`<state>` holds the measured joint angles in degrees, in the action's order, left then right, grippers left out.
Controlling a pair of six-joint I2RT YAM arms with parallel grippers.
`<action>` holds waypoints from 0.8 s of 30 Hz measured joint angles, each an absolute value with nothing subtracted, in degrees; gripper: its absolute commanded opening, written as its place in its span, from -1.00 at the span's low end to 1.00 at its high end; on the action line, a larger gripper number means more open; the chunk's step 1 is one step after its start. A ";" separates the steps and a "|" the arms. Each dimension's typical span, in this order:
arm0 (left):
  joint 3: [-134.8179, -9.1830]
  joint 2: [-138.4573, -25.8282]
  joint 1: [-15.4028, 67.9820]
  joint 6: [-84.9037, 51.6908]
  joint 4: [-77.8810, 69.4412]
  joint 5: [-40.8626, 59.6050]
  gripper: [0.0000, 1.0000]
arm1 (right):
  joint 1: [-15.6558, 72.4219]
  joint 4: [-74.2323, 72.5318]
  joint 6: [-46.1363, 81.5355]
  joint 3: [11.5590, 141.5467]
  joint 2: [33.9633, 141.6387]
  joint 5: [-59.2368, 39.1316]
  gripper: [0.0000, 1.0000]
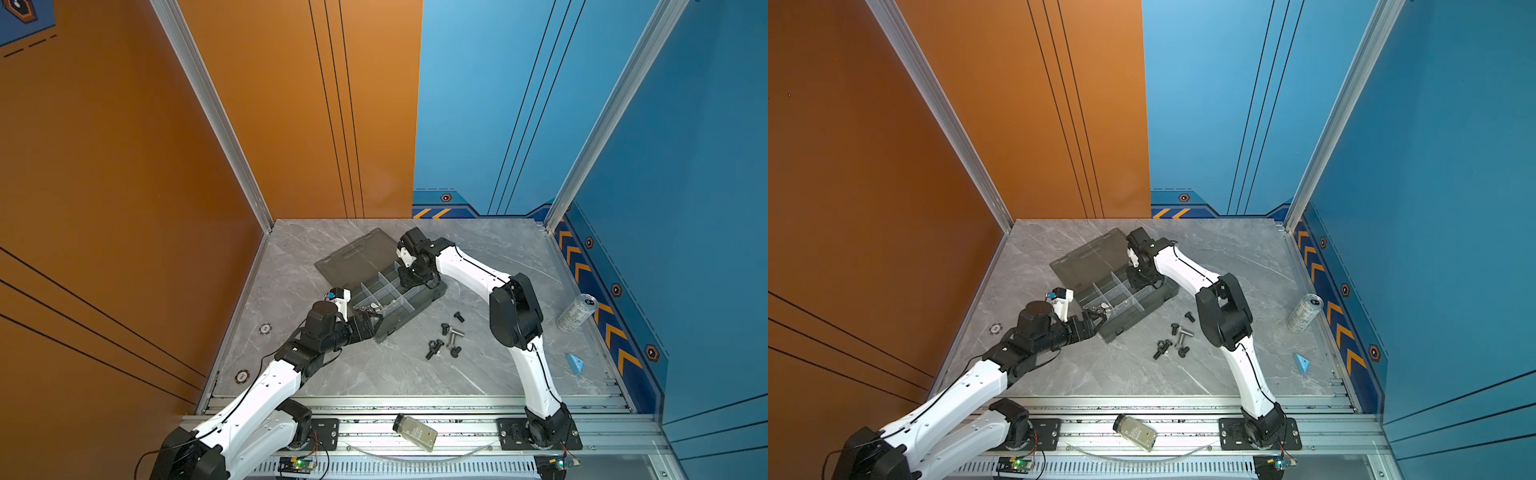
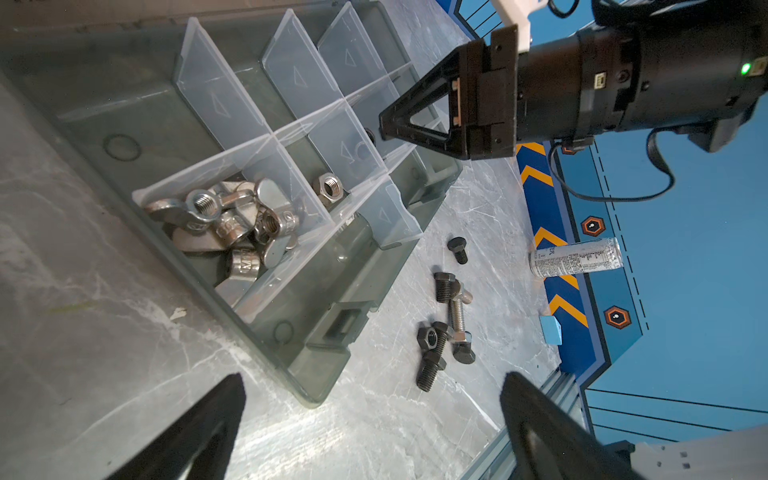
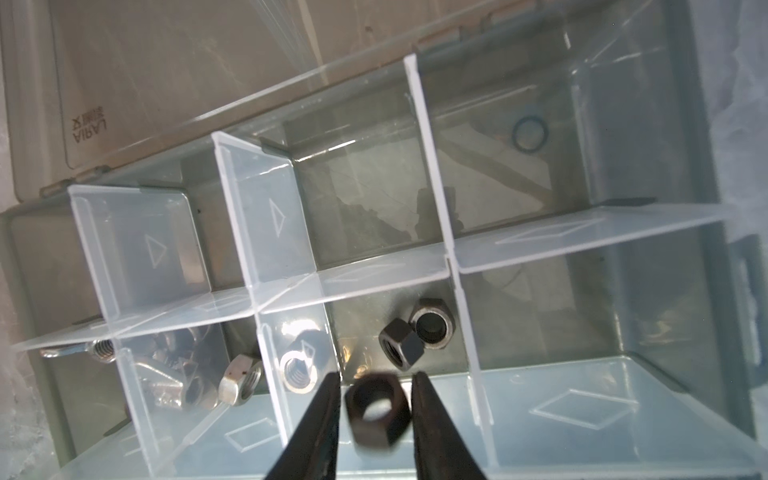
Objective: Sort the screws and nuts into containers
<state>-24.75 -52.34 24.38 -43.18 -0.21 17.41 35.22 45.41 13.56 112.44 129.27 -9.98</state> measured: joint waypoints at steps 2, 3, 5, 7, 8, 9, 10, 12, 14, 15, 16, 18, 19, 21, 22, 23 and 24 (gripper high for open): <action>-24.75 -52.34 24.38 -43.18 -0.21 17.41 0.95 | 35.22 45.41 13.56 112.60 129.27 -9.76 -0.22; -24.75 -52.34 24.38 -43.18 -0.21 17.41 0.95 | 35.22 45.41 13.54 112.71 129.27 -9.67 -0.20; -24.75 -52.34 24.32 -43.18 -0.21 17.41 0.95 | 35.22 45.43 13.54 112.95 129.27 -9.28 -0.18; -24.75 -52.34 24.32 -43.18 -0.21 17.41 0.95 | 35.22 45.43 13.52 113.12 129.25 -8.93 -0.17; -24.75 -52.34 24.32 -43.18 -0.21 17.41 0.95 | 35.22 45.45 13.50 113.12 129.23 -8.86 -0.17; -24.75 -52.34 24.32 -43.18 -0.21 17.41 0.95 | 35.22 45.47 13.47 113.12 129.23 -8.75 -0.17; -24.75 -52.36 24.32 -43.18 -0.21 17.41 0.95 | 35.22 45.47 13.39 113.06 129.16 -8.71 -0.16; -24.75 -52.45 24.32 -43.18 -0.21 17.41 0.95 | 35.22 45.45 13.37 111.87 128.25 -8.71 -0.15; -24.75 -52.49 24.32 -43.18 -0.21 17.41 0.95 | 35.24 45.47 13.37 109.34 126.04 -8.71 -0.15; -24.75 -52.51 24.27 -43.18 -0.21 17.41 0.95 | 35.24 45.47 13.37 107.57 124.38 -8.71 -0.15; -24.75 -52.51 24.27 -43.18 -0.21 17.41 0.95 | 35.24 45.63 13.37 105.89 122.65 -8.71 -0.14; -24.75 -52.51 24.27 -43.18 -0.21 17.41 0.95 | 35.35 45.67 13.37 101.38 117.78 -8.69 -0.14; -24.75 -52.51 24.27 -43.18 -0.21 17.41 0.95 | 35.42 45.80 13.39 99.37 115.52 -8.71 -0.14; -24.75 -52.51 24.27 -43.16 -0.21 17.41 0.95 | 35.66 45.82 13.37 94.67 110.32 -8.73 -0.13; -24.75 -52.53 24.27 -43.18 -0.19 17.41 0.95 | 35.77 45.82 13.37 92.77 108.31 -8.75 -0.13; -24.75 -52.56 24.27 -43.18 -0.21 17.41 0.95 | 36.01 45.89 13.37 90.78 106.37 -8.75 -0.12; -24.75 -52.62 24.27 -43.18 -0.21 17.41 0.95 | 36.25 45.87 13.37 88.68 104.53 -8.93 -0.12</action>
